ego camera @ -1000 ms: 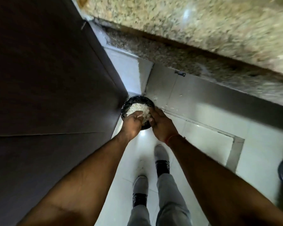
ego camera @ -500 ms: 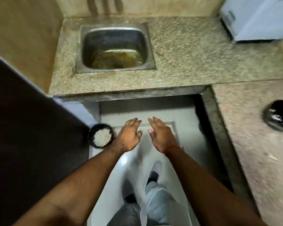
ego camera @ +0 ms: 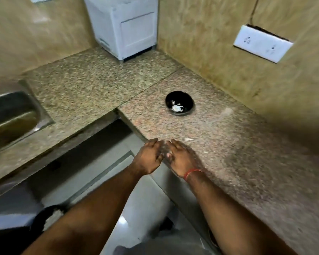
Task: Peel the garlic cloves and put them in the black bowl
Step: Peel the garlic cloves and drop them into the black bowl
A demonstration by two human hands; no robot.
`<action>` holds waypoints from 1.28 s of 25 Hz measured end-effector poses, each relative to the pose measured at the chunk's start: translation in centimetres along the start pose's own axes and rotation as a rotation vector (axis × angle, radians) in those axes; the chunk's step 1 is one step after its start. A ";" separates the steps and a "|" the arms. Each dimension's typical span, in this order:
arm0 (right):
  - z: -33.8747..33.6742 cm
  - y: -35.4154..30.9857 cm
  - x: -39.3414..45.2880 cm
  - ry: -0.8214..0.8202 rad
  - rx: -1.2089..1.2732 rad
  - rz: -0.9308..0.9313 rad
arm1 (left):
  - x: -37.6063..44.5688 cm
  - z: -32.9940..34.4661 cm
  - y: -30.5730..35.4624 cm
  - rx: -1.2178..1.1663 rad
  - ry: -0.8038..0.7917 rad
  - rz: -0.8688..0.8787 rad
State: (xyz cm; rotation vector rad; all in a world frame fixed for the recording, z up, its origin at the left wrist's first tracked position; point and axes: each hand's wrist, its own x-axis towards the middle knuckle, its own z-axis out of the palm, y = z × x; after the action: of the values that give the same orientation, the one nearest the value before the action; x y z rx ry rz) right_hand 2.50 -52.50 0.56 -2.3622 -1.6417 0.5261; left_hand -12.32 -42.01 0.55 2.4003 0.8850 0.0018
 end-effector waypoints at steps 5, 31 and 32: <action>-1.9 10.2 0.0 0.021 0.065 0.195 | 9.3 7.0 2.9 0.181 -0.218 0.056; -6.9 12.0 22.3 0.317 0.413 0.241 | 21.5 2.6 1.4 0.090 -0.216 -0.062; -6.8 11.8 23.3 0.292 0.414 0.255 | 21.7 2.4 1.1 0.077 -0.218 -0.062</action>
State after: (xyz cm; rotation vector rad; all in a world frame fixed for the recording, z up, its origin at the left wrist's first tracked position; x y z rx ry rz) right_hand 22.68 -34.69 -1.48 -2.2132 -1.0028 0.4812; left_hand 5.73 -31.00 -5.02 2.3855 0.8702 -0.3168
